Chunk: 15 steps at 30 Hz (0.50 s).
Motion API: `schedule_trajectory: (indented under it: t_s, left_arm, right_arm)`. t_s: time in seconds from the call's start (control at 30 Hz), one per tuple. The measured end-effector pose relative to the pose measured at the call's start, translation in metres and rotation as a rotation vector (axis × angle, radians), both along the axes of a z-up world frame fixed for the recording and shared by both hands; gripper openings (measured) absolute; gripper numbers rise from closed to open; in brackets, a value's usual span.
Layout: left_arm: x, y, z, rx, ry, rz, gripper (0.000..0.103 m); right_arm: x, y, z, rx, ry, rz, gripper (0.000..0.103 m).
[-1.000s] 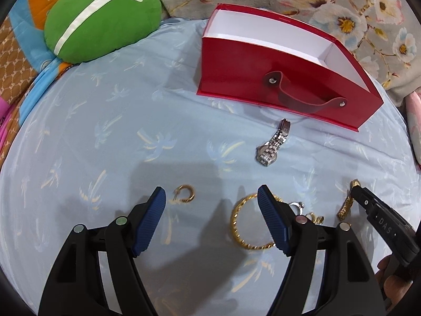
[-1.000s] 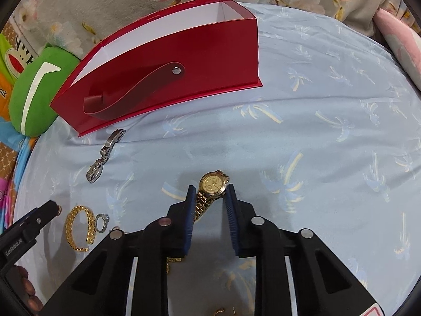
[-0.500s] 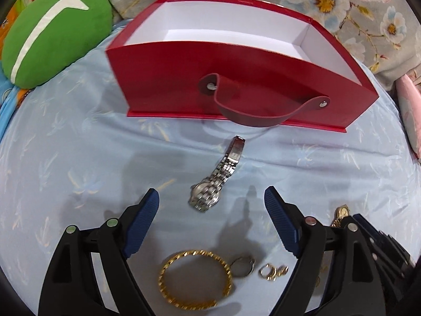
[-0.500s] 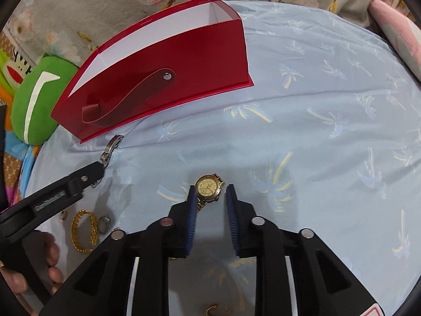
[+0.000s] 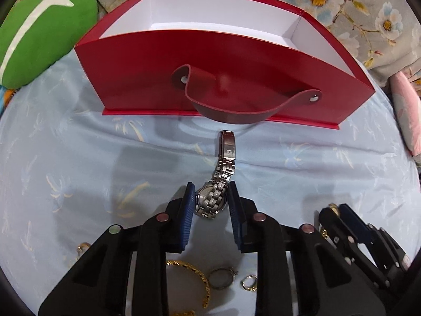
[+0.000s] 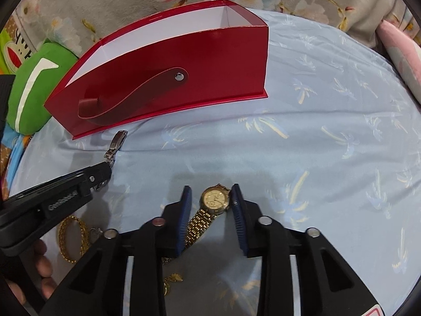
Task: Organize jewelry
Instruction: 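Close the left tool on the silver watch while the right tool lifts the gold watch, then carry both watches over the red box and lower them inside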
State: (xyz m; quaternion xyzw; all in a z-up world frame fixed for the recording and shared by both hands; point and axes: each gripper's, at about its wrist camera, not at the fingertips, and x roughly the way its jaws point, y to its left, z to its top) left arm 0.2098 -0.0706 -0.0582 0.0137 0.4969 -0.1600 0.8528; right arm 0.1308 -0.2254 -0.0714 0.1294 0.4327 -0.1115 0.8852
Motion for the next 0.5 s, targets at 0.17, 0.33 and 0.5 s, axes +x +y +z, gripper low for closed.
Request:
schedule_trajectory:
  t_s: [0.17,0.33,0.5]
  left_arm:
    - [-0.008,0.009,0.002,-0.051,0.023,-0.001,0.024]
    - [-0.021,0.025,0.009,-0.078,0.023,0.01,0.017]
    - [-0.031,0.034,0.023,-0.096,0.001,0.016,0.017]
  right_arm:
    - [-0.004,-0.005,0.001,0.012,-0.004,0.006,0.021]
    - [-0.013,-0.008,0.007,0.023,-0.025,0.004,0.021]
    - [-0.02,-0.009,0.022,0.025,-0.06,0.009,0.021]
